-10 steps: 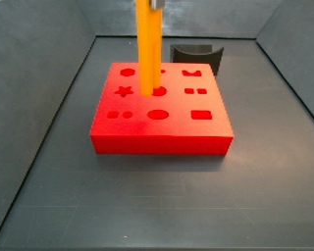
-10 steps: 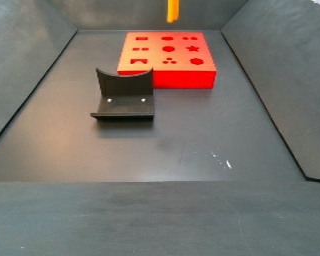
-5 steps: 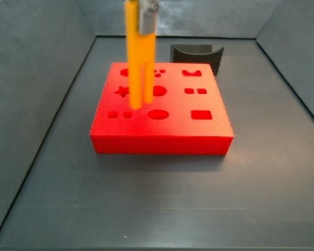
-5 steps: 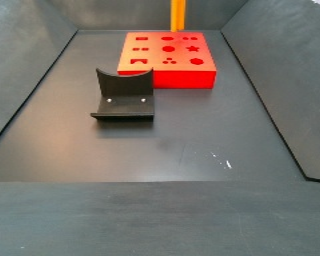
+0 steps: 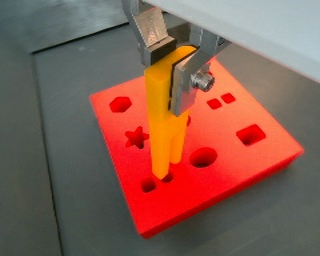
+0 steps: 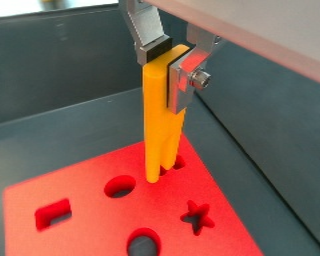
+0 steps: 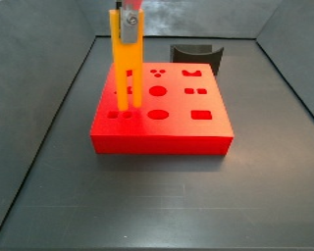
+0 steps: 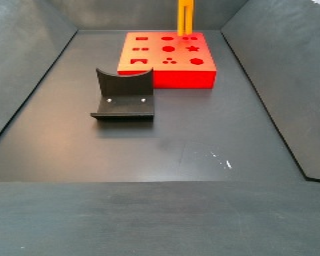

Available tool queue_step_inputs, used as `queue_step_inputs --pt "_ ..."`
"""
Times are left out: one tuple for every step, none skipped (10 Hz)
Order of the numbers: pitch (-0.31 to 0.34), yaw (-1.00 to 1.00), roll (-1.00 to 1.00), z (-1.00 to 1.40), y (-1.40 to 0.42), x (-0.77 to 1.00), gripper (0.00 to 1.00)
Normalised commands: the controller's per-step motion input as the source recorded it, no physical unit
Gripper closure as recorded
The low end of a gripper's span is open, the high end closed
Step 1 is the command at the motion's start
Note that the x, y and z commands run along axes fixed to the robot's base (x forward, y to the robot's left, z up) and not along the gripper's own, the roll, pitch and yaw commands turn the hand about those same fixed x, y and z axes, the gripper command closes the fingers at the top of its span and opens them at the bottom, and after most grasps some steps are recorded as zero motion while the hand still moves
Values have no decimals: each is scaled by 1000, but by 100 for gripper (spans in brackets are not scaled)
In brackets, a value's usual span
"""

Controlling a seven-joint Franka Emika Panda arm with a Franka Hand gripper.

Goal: Insert the square-circle object.

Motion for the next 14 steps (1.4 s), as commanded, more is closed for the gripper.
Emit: queue_step_inputs --pt "0 -969 -47 17 0 -31 100" --pt "0 -949 -100 0 0 -37 100" --pt "-50 -914 -123 0 0 -91 100" --pt "-76 -886 -93 0 0 -166 100" --pt "-116 -729 -40 0 -43 -320 100" --pt "-129 -409 -83 0 -69 -231 100" --pt "-67 0 -59 -6 -26 -134 100" --pt "-60 109 -64 -60 -43 0 100" --pt "-97 343 -96 -146 0 49 100" --pt "-124 329 -217 -69 6 0 100" --pt "-173 177 -416 0 20 0 100" --pt "-174 0 -314 0 34 -80 100" --pt "-143 0 -209 0 26 -151 100" --pt "-163 0 -167 0 51 -146 100"
